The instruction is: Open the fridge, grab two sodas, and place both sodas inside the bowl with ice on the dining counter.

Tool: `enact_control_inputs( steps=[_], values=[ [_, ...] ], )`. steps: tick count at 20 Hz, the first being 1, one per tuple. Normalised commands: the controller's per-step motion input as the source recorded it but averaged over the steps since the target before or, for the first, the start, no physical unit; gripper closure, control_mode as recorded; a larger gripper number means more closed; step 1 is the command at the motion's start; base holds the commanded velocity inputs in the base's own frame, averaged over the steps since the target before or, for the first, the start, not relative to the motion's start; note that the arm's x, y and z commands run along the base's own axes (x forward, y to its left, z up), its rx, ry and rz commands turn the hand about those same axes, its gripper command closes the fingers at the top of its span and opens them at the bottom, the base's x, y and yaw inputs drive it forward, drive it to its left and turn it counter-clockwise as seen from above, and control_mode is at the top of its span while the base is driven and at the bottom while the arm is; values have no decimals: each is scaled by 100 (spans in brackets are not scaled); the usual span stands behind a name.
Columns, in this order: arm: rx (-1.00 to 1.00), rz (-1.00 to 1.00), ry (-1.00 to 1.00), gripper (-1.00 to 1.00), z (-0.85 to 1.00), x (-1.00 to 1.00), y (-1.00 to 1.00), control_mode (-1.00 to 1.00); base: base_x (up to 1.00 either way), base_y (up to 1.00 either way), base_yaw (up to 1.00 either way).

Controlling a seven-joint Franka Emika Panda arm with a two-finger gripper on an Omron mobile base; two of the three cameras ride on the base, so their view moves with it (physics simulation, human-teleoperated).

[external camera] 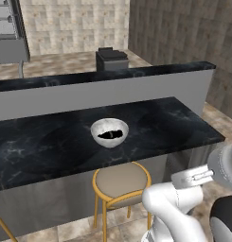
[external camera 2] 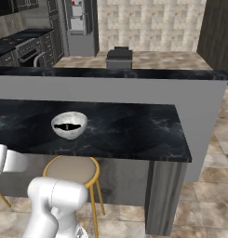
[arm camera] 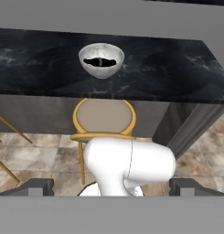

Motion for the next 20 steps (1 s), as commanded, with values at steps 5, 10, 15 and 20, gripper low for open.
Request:
enact_control_inputs(
  steps=[5, 10, 15, 20],
  values=[
    [3, -7, -6, -100, -3, -23, -28, 100, -6, -18, -4],
    [0, 0, 0, -100, 0, 0, 0, 100, -15, -100, -33],
    [0, 0, 0, -100, 0, 0, 0, 100, 0, -100, -36],
    [0, 0, 0, -100, 0, 0, 0, 100, 7, -100, -32]
  ],
)
